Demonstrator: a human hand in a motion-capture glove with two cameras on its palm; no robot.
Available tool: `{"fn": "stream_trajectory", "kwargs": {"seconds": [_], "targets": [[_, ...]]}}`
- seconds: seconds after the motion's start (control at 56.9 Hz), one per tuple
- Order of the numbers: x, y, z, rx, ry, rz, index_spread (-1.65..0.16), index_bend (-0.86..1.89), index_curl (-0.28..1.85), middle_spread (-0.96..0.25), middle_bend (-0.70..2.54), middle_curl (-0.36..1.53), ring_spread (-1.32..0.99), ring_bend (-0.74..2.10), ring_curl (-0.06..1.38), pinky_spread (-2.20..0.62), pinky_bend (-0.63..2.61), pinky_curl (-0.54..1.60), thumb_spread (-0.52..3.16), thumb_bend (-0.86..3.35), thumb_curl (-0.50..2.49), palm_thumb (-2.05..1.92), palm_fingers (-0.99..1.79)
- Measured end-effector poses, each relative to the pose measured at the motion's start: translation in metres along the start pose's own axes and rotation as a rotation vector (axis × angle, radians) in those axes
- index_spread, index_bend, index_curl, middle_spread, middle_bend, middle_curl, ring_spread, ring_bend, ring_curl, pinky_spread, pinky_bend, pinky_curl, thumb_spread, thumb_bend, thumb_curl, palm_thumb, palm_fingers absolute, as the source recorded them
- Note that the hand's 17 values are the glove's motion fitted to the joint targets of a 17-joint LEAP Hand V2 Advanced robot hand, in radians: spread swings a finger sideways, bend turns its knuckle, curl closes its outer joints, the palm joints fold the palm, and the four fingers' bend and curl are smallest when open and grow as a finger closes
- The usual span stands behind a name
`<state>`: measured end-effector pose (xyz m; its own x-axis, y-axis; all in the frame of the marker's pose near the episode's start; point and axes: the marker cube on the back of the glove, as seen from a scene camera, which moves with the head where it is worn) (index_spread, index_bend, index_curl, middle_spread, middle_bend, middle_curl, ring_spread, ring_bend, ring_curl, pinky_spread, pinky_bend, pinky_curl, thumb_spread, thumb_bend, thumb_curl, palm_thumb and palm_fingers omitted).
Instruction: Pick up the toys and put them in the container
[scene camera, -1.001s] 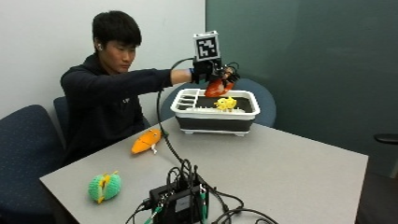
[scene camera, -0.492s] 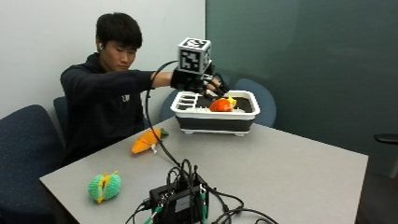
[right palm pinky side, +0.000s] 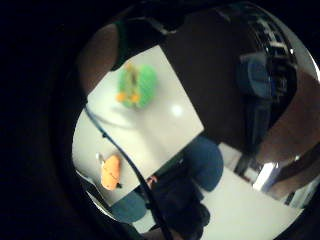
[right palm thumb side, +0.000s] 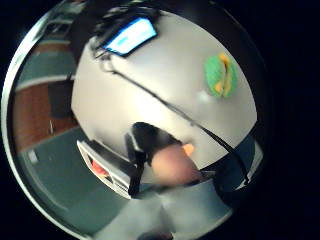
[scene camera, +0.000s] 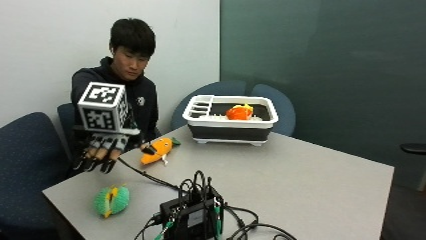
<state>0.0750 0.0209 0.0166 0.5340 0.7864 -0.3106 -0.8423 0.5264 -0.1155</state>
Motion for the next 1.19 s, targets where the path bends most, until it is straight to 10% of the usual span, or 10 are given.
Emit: {"fn": "stream_trajectory", "kwargs": {"seconds": [0.545, 0.72, 0.966, 1.195], "targets": [[0.030, -0.067, 0.086, -0.018, 0.011, 0.264, 0.00, 0.54, 0.55, 0.14, 0.11, 0.11, 0.11, 0.14, 0.20, 0.07, 0.68, 0.36, 0.99, -0.06, 0.25, -0.07, -0.10], [0.024, -0.079, 0.086, 0.174, -0.054, 0.179, -0.03, 0.81, 0.61, 0.09, 0.32, 0.20, 0.07, 0.16, 0.17, 0.07, 0.54, 0.31, 1.24, 0.16, 0.35, 0.30, 0.19], [0.021, -0.088, 0.087, 0.292, -0.165, 0.068, -0.08, 0.46, 0.58, -0.12, 0.43, 0.28, -0.21, 0.67, 0.31, -0.22, 0.76, 0.36, 1.12, 0.27, 0.51, 0.63, 0.76], [0.001, -0.063, 0.061, 0.345, -0.194, -0.190, -0.09, 0.77, 0.76, -0.24, 0.53, 0.36, -0.28, 0.31, 0.25, -0.17, 0.65, 0.36, 0.96, 0.20, 0.60, 0.64, 0.42]]}}
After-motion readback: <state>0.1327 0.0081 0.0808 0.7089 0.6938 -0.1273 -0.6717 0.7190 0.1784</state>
